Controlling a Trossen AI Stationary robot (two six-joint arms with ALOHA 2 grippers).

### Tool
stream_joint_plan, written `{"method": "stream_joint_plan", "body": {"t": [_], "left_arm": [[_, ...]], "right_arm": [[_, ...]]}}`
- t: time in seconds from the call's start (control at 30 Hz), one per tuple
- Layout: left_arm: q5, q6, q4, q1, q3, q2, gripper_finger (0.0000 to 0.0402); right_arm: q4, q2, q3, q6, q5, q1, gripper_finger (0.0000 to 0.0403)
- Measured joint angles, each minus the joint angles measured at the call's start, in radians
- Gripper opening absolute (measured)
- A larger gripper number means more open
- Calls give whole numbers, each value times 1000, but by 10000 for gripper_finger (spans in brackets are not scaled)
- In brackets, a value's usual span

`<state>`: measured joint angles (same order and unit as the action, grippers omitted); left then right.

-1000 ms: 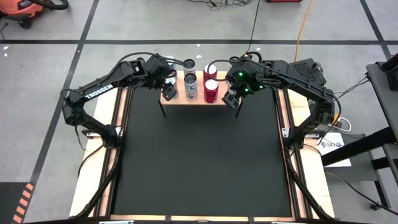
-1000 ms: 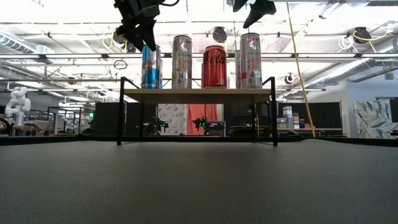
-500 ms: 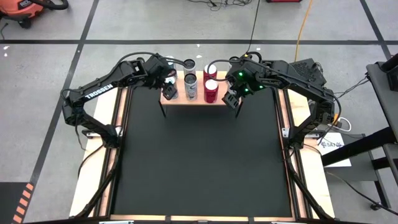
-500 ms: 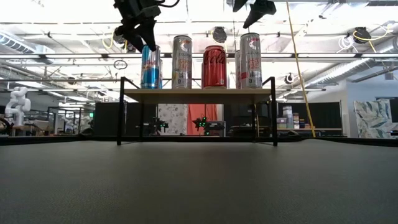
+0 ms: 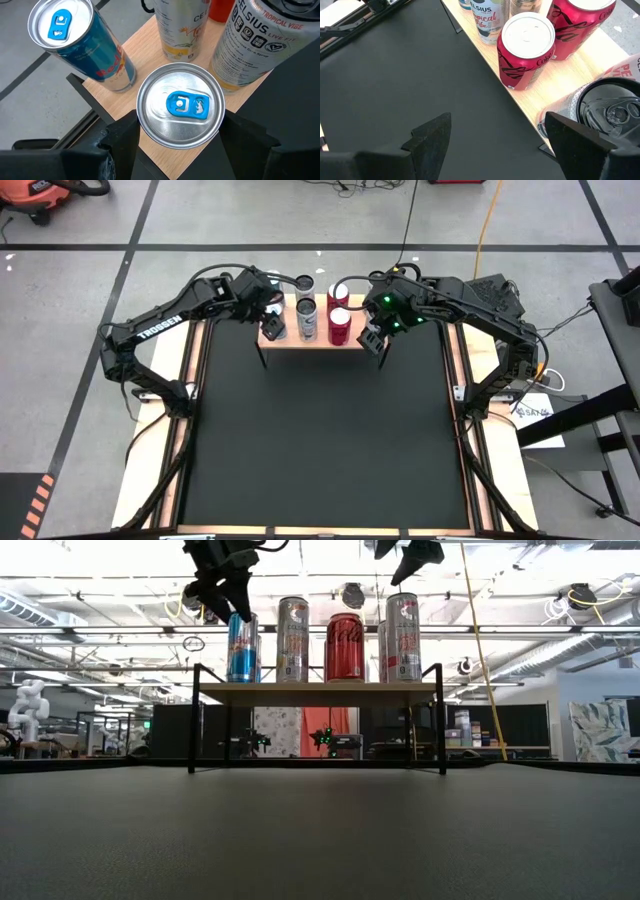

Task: Place canned beverage on shelf
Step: Adjust the blue soda can on the shelf

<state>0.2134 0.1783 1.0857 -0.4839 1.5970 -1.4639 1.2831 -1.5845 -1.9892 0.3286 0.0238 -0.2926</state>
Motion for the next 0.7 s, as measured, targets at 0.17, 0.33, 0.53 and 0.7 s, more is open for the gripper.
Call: {"method": "stream_joint_plan", "body": {"t": [0.17,0.33,0.53,0.7], "left_arm": [[11,1,0,0,0,0,249],[6,0,-10,0,0,-1,249],[-25,1,-21,0,0,-1,249],[-25,3,-17,0,0,-1,249]], "right_arm": [[0,0,0,0,0,0,306],[0,0,0,0,0,0,306],[0,0,0,0,0,0,306],[0,0,0,0,0,0,306]]}}
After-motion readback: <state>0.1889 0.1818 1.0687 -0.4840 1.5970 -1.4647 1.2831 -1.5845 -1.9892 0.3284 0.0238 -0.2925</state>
